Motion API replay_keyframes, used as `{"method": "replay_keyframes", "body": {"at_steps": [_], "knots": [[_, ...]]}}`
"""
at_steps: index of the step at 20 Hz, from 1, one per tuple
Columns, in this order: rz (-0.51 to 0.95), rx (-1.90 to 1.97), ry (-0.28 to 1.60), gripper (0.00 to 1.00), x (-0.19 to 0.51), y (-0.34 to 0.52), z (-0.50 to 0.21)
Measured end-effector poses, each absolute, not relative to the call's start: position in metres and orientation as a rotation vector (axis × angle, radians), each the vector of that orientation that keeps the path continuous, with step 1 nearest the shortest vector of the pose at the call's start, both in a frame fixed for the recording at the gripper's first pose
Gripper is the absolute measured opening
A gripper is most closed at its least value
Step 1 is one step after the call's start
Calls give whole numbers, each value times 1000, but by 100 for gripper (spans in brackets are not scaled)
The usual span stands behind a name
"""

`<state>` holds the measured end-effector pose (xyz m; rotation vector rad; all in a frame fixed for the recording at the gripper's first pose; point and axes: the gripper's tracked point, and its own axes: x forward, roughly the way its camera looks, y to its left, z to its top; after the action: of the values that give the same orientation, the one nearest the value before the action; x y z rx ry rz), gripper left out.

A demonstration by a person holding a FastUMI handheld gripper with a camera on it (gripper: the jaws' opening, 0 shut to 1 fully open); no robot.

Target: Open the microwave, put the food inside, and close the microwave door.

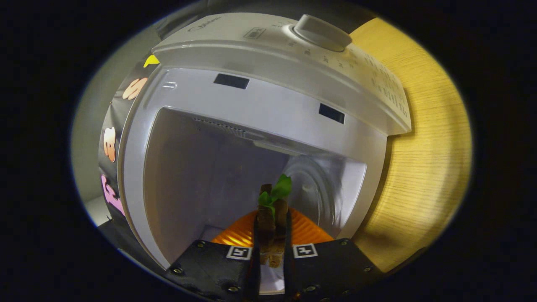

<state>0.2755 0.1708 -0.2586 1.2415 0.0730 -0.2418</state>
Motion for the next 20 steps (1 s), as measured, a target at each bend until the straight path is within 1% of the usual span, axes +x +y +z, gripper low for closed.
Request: {"method": "replay_keyframes", "body": {"at_steps": [1, 2, 4, 5, 6, 11, 14, 20], "knots": [[-247, 1227, 70, 24, 274, 168, -258], [-256, 1220, 81, 30, 273, 166, -258], [-276, 1190, 111, 36, 271, 163, -259], [-282, 1166, 127, 36, 268, 161, -259], [-273, 1153, 123, 47, 266, 160, -255], [-253, 1033, 197, 48, 242, 157, -249], [-259, 909, 200, 48, 220, 147, -242], [-182, 668, 227, 48, 170, 150, -219]]}}
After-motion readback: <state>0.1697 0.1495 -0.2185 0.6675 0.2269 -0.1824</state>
